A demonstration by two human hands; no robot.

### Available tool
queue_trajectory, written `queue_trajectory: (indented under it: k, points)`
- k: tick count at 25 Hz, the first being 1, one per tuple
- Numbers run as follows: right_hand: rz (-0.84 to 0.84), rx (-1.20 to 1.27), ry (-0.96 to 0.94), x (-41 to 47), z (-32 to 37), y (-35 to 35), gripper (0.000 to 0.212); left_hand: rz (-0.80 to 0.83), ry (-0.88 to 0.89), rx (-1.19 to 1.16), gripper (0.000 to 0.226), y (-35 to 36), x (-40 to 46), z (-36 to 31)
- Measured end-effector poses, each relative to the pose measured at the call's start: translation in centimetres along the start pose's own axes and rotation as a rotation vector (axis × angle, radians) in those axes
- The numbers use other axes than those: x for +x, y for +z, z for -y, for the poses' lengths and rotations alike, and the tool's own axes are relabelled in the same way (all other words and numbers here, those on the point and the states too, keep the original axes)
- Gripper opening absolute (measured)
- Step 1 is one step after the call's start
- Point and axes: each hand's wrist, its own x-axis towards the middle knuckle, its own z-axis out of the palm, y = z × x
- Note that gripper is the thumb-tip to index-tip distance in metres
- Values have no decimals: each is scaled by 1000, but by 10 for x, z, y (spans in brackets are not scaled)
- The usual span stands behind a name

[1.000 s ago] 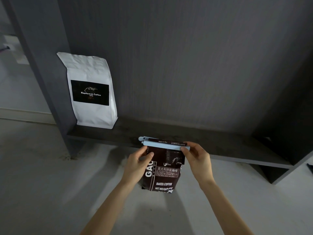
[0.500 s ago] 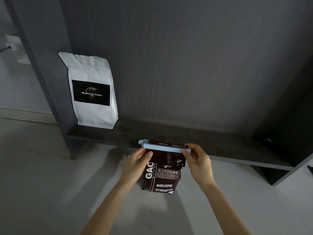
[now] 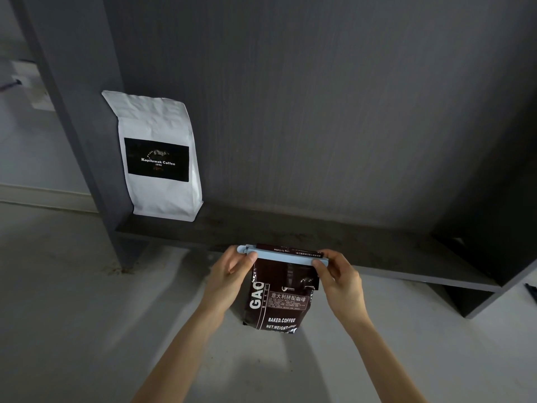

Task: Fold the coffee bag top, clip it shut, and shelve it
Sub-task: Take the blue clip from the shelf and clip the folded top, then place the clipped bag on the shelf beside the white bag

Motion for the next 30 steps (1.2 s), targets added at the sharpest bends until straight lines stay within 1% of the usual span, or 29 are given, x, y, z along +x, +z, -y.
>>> queue_trajectory:
  k: [8, 14, 15, 17, 19, 21, 23, 26, 28, 30]
  points:
    - [-14, 4, -19, -3, 3, 0, 12, 11, -43, 26, 8, -1, 0, 0]
    - [-22, 59, 17, -3, 2, 1, 14, -48, -14, 17, 11, 3, 0, 2]
    - [-25, 60, 19, -4, 1, 2, 16, -47, -8, 6, 12, 4, 0, 3]
    - [-30, 62, 32, -8, -2, 3, 28, -34, 18, -19, 12, 4, -1, 6]
    - [-33, 67, 39, -13, -6, 4, 33, 4, 44, -31, 19, 4, -4, 13]
    - [-50, 63, 49, -20, -12, 6, 33, 48, 51, -19, 29, 3, -10, 23]
    - [-70, 52, 98, -30, -22, 9, 33, 87, 43, -13, 37, 4, -18, 35]
    - [-14, -17, 152, -43, -33, 15, 25, 101, 30, 79, 40, 5, -31, 50]
    - [-13, -61, 166, -48, -37, 18, 22, 46, 52, 202, 37, 6, -36, 59]
    - [-26, -91, 169, -50, -38, 19, 22, 0, 66, 271, 33, 6, -37, 62]
